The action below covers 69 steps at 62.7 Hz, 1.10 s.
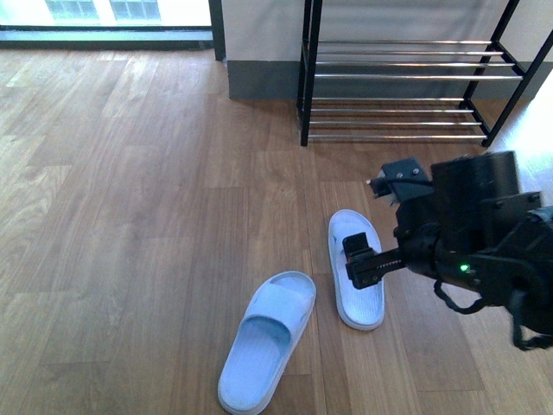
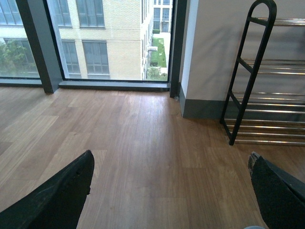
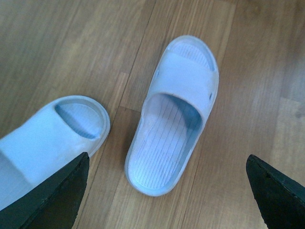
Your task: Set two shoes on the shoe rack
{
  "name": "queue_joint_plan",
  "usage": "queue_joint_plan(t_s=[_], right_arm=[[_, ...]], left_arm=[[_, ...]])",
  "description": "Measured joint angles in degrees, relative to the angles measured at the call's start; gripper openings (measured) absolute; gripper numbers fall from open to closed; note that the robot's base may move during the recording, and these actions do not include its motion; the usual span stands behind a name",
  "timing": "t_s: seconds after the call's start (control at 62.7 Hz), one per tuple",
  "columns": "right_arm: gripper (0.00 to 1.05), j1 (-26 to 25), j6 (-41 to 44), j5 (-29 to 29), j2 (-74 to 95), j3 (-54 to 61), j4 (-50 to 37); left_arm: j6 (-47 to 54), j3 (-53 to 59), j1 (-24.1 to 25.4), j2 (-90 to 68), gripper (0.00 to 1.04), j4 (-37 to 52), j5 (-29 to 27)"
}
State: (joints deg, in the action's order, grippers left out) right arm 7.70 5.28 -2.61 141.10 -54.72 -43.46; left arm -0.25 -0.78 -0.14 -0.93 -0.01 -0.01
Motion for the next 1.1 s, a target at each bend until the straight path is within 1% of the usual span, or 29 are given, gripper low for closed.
queue_joint_plan(t_s=[0.271,0.526,0.638,0.718,0.734,0.75,0.766,0.798,0.877,1.005,1.101], right_arm=[[0.95,-3.21,1.05,-0.98,18.67,-19.69,3.72],[0.95,-6.54,1.95,-1.18,28.68,-33.03,6.67],[0.95,-7.61,1.68,-0.26,31.93,-38.88,8.70],[0.76,-7.78,1.14,1.31,32.46,-40.65,9.20],[0.71,-7.78,0.90,1.73,32.46,-40.96,9.42],[0.10,-7.82,-1.62,3.69,32.48,-40.15,9.51],[0.05,-7.85,-1.92,3.65,32.26,-39.50,9.07],[0.01,-7.85,-2.34,3.45,31.93,-38.58,8.52],[0.02,-7.89,-2.97,3.48,30.80,-36.28,7.21],[0.02,-7.89,-4.07,3.04,26.53,-28.81,3.37],[0.02,-8.00,-4.17,1.95,19.76,-20.48,-0.57]], left_arm=[[0.00,0.00,0.00,0.00,0.95,-0.02,0.00],[0.00,0.00,0.00,0.00,0.95,0.00,-0.02],[0.00,0.00,0.00,0.00,0.95,0.00,-0.02],[0.00,0.00,0.00,0.00,0.95,-0.02,0.00],[0.00,0.00,0.00,0.00,0.95,-0.02,0.00],[0.00,0.00,0.00,0.00,0.95,0.00,0.00],[0.00,0.00,0.00,0.00,0.95,-0.02,-0.02],[0.00,0.00,0.00,0.00,0.95,0.00,0.00],[0.00,0.00,0.00,0.00,0.95,0.00,0.00],[0.00,0.00,0.00,0.00,0.95,-0.02,0.00],[0.00,0.00,0.00,0.00,0.95,0.00,-0.02]])
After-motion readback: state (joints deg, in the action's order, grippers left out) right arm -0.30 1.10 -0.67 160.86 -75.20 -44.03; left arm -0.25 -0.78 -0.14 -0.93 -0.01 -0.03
